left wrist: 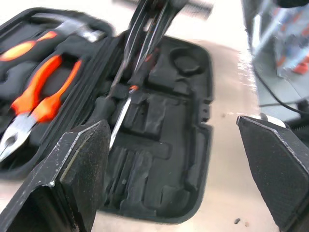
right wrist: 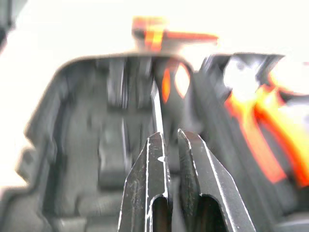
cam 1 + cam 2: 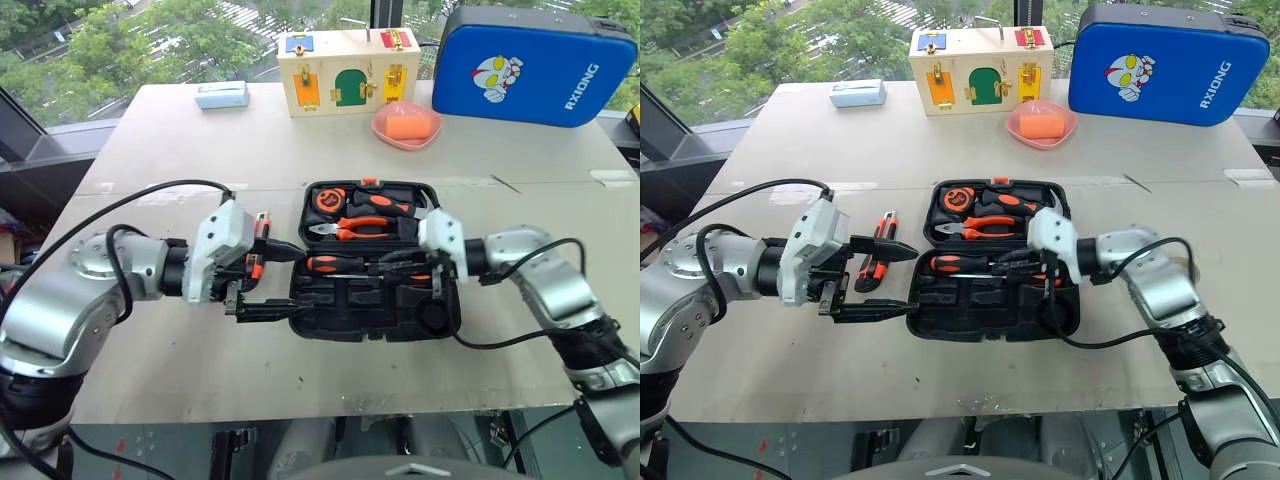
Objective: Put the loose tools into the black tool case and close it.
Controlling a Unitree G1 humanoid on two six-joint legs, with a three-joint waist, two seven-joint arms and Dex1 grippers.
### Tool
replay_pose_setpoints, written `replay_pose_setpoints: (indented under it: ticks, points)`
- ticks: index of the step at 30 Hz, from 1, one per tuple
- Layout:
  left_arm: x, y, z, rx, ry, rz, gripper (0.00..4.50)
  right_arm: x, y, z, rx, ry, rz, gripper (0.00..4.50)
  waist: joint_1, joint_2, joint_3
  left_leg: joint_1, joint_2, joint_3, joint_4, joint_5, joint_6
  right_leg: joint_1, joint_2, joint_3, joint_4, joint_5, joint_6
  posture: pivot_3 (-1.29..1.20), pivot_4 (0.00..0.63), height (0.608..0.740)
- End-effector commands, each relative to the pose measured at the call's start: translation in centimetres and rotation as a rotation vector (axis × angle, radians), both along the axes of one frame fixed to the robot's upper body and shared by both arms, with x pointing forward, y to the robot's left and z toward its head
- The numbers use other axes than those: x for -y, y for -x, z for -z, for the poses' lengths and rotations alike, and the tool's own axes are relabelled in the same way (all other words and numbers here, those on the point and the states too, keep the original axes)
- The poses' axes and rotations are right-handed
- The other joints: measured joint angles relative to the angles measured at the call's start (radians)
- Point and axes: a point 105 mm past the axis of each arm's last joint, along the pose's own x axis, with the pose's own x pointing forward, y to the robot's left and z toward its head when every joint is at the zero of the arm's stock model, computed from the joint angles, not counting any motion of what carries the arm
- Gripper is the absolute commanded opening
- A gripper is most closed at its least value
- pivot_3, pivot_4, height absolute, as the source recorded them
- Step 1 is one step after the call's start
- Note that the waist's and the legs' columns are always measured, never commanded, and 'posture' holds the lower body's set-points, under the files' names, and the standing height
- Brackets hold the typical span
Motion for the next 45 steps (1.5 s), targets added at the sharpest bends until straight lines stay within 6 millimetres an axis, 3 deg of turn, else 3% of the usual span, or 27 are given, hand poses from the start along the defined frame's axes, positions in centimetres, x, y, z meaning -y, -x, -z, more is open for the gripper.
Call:
replay_pose_setpoints:
  ticks: [1,3,6,10,14,18,26,30,36,43,45]
  points:
    - [-2.0,1.4,-0.7,0.035,0.03,-0.173,4.5,0.2,2.0,-3.7,0.024,-0.09,-0.134,0.33,-0.009,0.0,0.0,0.0,0.0,0.0,-0.001,0.0,0.0,0.0,0.0,0.0,0.0,0.0,0.0,0.0,0.15,0.735]
    - [-3.6,2.5,-0.2,0.041,0.031,-0.307,4.5,0.4,2.8,-4.7,-0.001,-0.108,-0.203,0.91,-0.02,0.0,0.0,0.0,0.0,0.0,-0.001,0.0,0.0,-0.001,-0.001,-0.001,0.0,0.0,0.0,0.0,0.15,0.735]
    - [-6.2,4.6,0.0,0.062,0.063,-0.536,4.5,0.3,3.3,-6.1,0.0,-0.127,-0.294,2.4,-0.018,0.0,0.0,0.0,0.0,0.001,-0.001,0.0,0.0,0.0,-0.001,0.0,0.0,0.0,0.0,0.0,0.15,0.735]
    - [-9.4,8.7,1.8,0.032,0.018,-0.796,4.5,-0.1,2.8,-7.8,0.024,-0.168,-0.34,4.31,-0.015,-0.001,0.0,0.002,0.0,0.002,0.0,0.0,0.0,0.0,-0.002,0.0,-0.001,0.001,-0.001,0.0,0.15,0.735]
    - [-13.3,12.1,3.9,-0.019,-0.017,-1.059,4.5,0.0,2.5,-8.5,0.037,-0.162,-0.369,4.42,0.012,-0.001,0.0,0.002,0.0,0.003,-0.001,-0.001,0.002,0.001,-0.003,0.0,-0.003,0.001,-0.002,0.0,0.15,0.735]
    - [-14.9,12.4,4.9,-0.06,-0.022,-1.152,4.5,0.1,2.9,-8.4,0.039,-0.143,-0.388,4.42,0.038,-0.001,0.0,0.0,0.0,-0.001,-0.001,-0.003,0.004,0.002,-0.003,-0.001,-0.004,0.002,-0.004,0.0,0.15,0.735]
    - [-16.5,6.6,5.8,-0.177,-0.034,-1.187,4.5,0.2,3.5,-8.1,0.046,-0.134,-0.342,4.42,0.034,-0.001,-0.001,0.001,0.0,-0.003,-0.001,-0.003,0.004,0.002,-0.002,-0.003,-0.003,0.003,-0.005,0.0,0.15,0.735]
    - [-15.7,2.5,5.2,-0.246,-0.04,-1.128,4.5,0.3,4.0,-7.3,0.066,-0.1,-0.313,4.42,0.029,-0.001,-0.001,0.001,0.0,-0.001,-0.002,-0.001,0.0,0.0,-0.001,-0.003,-0.001,0.003,-0.004,0.0,0.15,0.735]
    - [-14.2,-3.0,5.2,-0.3,-0.086,-1.114,4.5,0.2,3.0,-6.5,0.103,-0.087,-0.179,4.42,0.018,-0.001,-0.001,0.0,0.0,0.0,-0.002,-0.001,-0.001,-0.003,-0.001,-0.002,0.0,0.003,-0.004,0.0,0.15,0.735]
    - [-14.2,-6.1,7.4,-0.354,-0.206,-1.156,4.5,0.4,3.3,-6.0,0.099,-0.086,-0.14,4.42,0.003,-0.002,-0.001,0.0,0.001,0.001,-0.002,0.0,-0.003,-0.005,-0.001,-0.001,0.001,0.003,-0.004,0.0,0.15,0.735]
    - [-13.8,-6.7,7.9,-0.385,-0.172,-1.141,3.96,0.5,3.2,-6.0,0.102,-0.086,-0.127,4.5,0.007,0.0,-0.002,0.0,0.0,0.001,-0.002,0.0,-0.003,-0.005,-0.001,-0.001,0.001,0.003,-0.004,0.0,0.15,0.735]
